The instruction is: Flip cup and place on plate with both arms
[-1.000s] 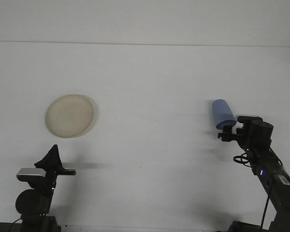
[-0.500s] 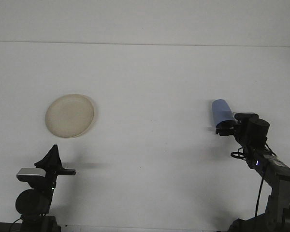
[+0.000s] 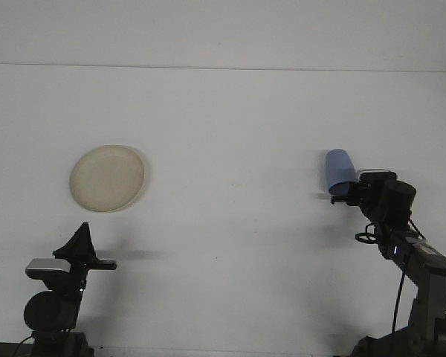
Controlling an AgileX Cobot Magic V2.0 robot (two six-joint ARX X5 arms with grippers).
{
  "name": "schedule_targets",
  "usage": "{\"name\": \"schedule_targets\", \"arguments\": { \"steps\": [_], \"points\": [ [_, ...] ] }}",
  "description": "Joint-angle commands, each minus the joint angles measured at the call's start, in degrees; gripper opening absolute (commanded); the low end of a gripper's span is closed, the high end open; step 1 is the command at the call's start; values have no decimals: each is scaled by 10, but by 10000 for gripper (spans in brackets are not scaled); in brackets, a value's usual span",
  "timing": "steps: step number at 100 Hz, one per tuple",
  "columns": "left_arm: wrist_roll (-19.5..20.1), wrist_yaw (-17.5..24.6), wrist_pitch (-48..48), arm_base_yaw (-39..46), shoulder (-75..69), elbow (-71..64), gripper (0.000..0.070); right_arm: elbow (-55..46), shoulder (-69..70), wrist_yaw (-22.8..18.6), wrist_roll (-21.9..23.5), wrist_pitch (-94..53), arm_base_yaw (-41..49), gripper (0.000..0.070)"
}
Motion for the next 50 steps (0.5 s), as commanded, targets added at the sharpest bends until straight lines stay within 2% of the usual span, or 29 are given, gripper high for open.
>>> {"name": "schedule_targets", "arguments": {
  "steps": [1, 10, 25, 39, 50],
  "points": [
    [1, 0, 6, 0, -1, -11, 13, 0, -14, 1, -9, -19, 1, 4],
    [1, 0, 6, 0, -1, -11, 13, 0, -55, 3, -1, -36, 5, 4],
    [1, 0, 6, 0, -1, -11, 13, 1, -151, 6, 43, -88, 17, 4],
    [1, 0, 6, 0, -1, -11, 13, 2, -257, 12, 77, -171, 33, 4],
    [1, 0, 6, 0, -1, -11, 13, 17, -335, 29, 87, -266, 52, 4]
  ]
}}
